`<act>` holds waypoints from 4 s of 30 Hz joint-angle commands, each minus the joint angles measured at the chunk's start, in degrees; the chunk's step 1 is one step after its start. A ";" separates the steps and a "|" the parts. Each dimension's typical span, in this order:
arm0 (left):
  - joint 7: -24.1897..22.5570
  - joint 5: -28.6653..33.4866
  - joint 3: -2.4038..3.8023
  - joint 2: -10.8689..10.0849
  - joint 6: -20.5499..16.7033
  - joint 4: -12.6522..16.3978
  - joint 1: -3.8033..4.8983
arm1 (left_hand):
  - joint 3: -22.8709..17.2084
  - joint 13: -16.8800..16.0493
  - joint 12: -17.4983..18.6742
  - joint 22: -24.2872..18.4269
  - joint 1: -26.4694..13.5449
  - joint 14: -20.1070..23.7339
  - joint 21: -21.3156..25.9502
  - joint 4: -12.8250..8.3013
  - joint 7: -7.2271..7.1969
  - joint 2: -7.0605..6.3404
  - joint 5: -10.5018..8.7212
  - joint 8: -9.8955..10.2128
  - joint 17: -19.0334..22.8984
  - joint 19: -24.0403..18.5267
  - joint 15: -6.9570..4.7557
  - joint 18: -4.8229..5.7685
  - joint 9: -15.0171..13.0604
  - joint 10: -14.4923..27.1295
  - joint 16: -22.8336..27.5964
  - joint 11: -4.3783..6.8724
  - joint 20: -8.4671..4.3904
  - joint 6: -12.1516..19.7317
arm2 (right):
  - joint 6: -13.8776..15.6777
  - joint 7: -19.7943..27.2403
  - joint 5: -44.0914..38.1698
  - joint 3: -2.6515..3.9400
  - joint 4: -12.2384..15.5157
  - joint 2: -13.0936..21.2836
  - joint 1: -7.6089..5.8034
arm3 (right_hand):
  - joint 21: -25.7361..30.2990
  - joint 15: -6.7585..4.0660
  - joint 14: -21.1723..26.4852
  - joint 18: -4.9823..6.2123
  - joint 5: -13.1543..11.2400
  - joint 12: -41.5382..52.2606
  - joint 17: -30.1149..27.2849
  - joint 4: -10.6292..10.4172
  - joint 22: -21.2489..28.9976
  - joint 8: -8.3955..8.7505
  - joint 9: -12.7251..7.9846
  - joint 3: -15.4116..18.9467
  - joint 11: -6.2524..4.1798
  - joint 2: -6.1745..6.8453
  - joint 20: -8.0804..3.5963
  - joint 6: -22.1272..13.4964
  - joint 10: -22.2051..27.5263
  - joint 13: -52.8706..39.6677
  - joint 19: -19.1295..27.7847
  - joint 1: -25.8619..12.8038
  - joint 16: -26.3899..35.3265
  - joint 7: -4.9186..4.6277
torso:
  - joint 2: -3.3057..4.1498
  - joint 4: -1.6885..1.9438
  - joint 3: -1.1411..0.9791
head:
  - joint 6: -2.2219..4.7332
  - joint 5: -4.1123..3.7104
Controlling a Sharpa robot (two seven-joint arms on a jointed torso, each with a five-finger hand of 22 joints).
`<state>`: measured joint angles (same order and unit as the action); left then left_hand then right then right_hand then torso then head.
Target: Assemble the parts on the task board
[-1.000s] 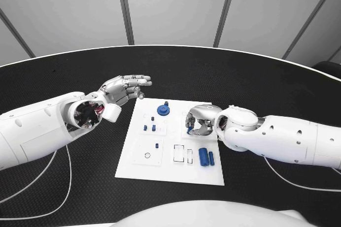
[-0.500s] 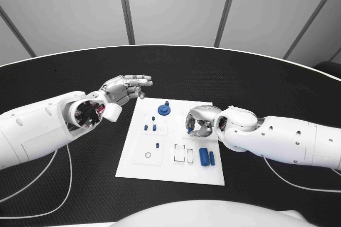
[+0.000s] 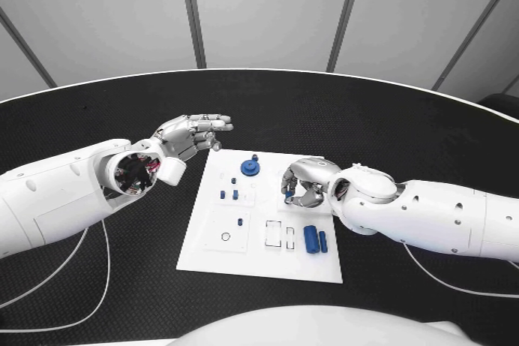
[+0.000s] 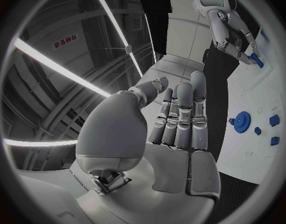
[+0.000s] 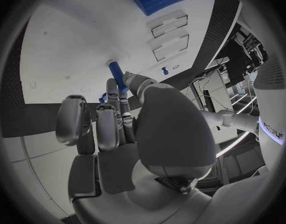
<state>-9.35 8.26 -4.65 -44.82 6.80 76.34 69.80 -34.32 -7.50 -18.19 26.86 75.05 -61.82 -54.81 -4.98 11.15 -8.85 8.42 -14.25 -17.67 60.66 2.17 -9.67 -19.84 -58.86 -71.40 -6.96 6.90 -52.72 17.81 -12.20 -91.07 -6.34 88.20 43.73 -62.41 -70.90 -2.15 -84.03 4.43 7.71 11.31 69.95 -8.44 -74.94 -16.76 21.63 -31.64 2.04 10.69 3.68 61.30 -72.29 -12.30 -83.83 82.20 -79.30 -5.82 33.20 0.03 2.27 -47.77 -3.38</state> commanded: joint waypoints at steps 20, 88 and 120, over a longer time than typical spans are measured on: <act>0.00 0.00 -0.01 0.67 0.40 -0.67 -0.02 | 0.33 0.07 -0.15 -0.12 0.19 0.27 0.34 0.22 -0.08 0.16 0.33 0.41 0.10 -0.23 0.10 -0.94 0.12 0.44 0.25 -0.08 0.14 0.46 | 3.93 2.15 0.01 1.31 9.64 -1.80 -0.86 | -0.46 -0.44 -2.46 -0.65 0.59 -0.46 0.19 1.48 -5.62 -0.54 1.68 -0.55 -0.19 -0.48 -0.55 0.35 -0.89 -0.05 -1.98 -0.49 -0.27 -0.12 | 0.02 0.32 0.18 | 0.38 1.70; 0.34 -0.01 0.01 2.15 0.51 -1.24 0.00 | 0.42 0.09 -0.27 -0.24 0.25 0.40 0.49 0.42 0.01 0.28 0.34 0.44 0.11 -0.27 0.19 -0.94 0.19 0.64 0.24 -0.17 0.24 0.63 | -5.13 3.64 -2.72 0.29 -2.19 -16.41 3.23 | 0.47 -0.21 -2.34 -0.51 1.00 -1.50 -0.43 3.23 -5.25 -0.61 2.35 -1.65 0.14 -0.88 -0.48 -0.52 -0.94 -0.03 -1.81 -1.39 0.01 -0.60 | 0.18 0.52 0.43 | -2.05 9.32; 0.42 -0.01 0.01 2.08 0.58 -1.38 0.00 | 0.42 0.09 -0.27 -0.24 0.25 0.40 0.49 0.42 0.01 0.28 0.34 0.44 0.11 -0.27 0.19 -0.94 0.19 0.64 0.24 -0.17 0.24 0.63 | -5.36 4.51 -2.86 0.21 -2.20 -16.52 3.28 | 3.23 2.20 -1.79 -0.09 2.33 -6.48 -1.73 4.19 -4.19 5.84 0.20 -0.18 3.02 3.43 1.59 -9.63 7.49 1.93 -0.99 -8.81 0.47 -2.98 | 0.24 0.57 0.36 | -1.78 8.88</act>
<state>-8.93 8.25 -4.64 -42.73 7.38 74.95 69.80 -33.99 -7.46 -18.18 26.70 75.05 -61.82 -54.58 -4.65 11.14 -8.85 8.42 -13.99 -17.66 60.66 2.18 -9.67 -19.74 -58.66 -71.40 -7.16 6.90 -52.31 12.31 -7.71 -93.93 -6.13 85.91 27.14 -59.13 -67.88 -0.32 -83.84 4.43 9.71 5.10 68.27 -4.28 -74.90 -11.20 21.92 -32.18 5.13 13.62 4.92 51.97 -65.28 -10.41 -84.05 73.58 -78.97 -8.79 33.41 0.57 2.65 -49.59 5.56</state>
